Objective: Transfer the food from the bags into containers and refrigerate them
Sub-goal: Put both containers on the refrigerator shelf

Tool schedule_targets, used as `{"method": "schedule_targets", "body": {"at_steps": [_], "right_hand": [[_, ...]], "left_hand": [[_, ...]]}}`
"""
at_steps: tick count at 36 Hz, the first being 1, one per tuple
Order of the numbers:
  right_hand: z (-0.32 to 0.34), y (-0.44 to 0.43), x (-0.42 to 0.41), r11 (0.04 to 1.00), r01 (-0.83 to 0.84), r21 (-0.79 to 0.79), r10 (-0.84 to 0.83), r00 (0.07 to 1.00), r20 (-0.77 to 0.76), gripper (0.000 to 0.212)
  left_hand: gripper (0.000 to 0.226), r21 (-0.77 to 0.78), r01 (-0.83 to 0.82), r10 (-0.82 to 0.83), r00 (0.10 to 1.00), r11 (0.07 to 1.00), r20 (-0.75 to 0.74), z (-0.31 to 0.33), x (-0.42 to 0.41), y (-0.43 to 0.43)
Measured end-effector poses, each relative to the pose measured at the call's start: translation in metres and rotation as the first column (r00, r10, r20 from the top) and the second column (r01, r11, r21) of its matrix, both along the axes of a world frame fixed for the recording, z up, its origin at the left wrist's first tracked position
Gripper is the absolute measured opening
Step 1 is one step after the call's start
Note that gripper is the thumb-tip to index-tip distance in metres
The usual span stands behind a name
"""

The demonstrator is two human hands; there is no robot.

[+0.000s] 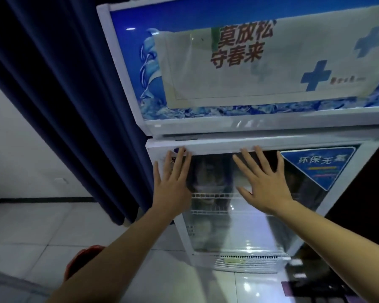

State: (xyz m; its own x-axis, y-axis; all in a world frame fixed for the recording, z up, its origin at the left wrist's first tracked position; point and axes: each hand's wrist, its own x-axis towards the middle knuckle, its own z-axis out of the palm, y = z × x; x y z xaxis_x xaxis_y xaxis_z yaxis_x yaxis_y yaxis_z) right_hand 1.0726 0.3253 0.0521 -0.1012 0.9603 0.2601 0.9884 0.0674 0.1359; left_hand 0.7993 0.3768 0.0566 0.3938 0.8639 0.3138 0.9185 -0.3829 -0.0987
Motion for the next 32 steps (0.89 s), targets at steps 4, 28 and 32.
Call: {"method": "schedule_targets", "body": {"at_steps": [4,28,32], "right_hand": [[-0.004,0.017,0.001,1.000,0.018,0.010,-0.018,1.000,0.008,0.090],[0.009,-0.066,-0.172,0.926,-0.279,-0.254,0.008,0.688,-0.726,0.075],[-0.010,-0.095,-0.264,0.859,-0.395,-0.325,0.029,0.673,-0.739,0.077]], "left_hand": [[0.095,-0.054,-0.071,0.069,0.997,0.996,-0.028,-0.004,0.006,0.020],[0.079,-0.450,-0.034,0.276,0.830,0.892,0.484,0.000,-0.139,-0.116],[0.081,-0.593,-0.301,0.616,0.651,0.747,0.445,-0.032,-0.224,-0.184]]}}
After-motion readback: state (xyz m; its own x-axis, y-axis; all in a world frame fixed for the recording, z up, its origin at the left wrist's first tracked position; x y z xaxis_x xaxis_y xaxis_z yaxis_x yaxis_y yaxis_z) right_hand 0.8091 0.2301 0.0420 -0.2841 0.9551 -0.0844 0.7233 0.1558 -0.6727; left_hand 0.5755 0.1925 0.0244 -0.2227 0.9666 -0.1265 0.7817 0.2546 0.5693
